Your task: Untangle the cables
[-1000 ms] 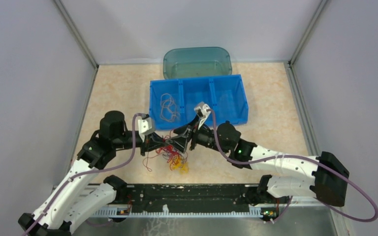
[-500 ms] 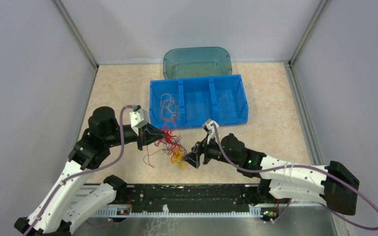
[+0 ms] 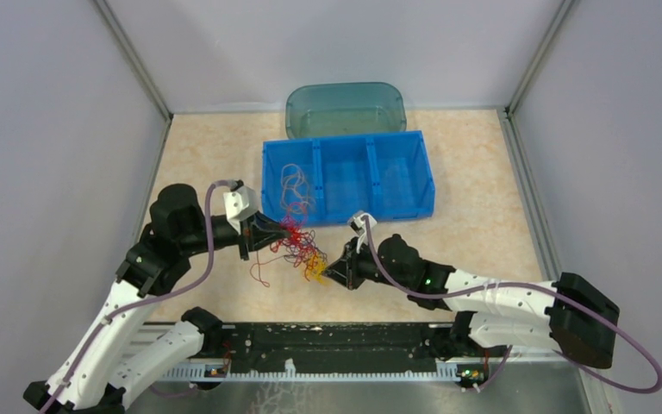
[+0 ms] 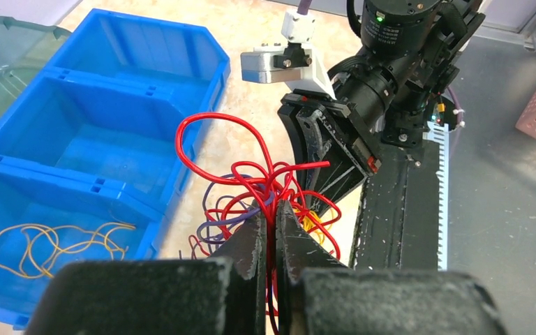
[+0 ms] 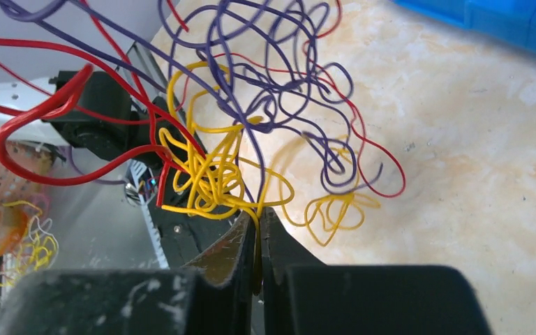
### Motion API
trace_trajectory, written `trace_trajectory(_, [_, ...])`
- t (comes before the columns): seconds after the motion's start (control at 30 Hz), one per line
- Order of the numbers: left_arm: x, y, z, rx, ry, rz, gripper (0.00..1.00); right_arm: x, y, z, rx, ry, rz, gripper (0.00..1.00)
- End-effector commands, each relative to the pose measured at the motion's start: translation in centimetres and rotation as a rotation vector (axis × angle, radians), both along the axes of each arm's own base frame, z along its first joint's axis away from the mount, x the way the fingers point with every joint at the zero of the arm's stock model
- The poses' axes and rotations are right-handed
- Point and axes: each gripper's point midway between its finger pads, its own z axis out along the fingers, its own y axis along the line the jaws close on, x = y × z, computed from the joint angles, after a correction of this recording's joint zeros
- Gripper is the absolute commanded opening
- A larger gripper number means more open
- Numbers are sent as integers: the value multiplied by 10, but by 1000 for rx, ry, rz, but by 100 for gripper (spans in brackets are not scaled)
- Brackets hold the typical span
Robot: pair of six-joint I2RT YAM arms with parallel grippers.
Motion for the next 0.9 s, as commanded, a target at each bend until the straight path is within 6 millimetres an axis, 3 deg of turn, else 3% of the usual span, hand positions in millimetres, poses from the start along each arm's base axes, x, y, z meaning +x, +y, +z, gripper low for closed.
trace_trajectory(0.0, [4, 6, 8, 20, -64, 30, 0, 15, -7, 27, 32, -62, -78, 0])
trace_trajectory(0.17, [20, 28, -23, 180, -160, 122, 0, 33, -46, 31, -92, -142, -224, 0])
trace_trajectory(0.3, [21, 46, -39, 291, -231, 147, 0, 53, -86, 41, -164, -190, -392, 0])
trace_trajectory(0.47, [18, 62, -60, 395, -257, 148, 0, 73, -131, 76, -143, -258, -615, 0])
trace_trajectory(0.57, [8, 70, -90, 481, -233, 94, 0, 77, -149, 103, -91, -304, -697, 0])
trace_trajectory(0.87, [1, 99, -160, 700, -279, 25, 0, 79, -179, 164, -49, -434, -779, 0])
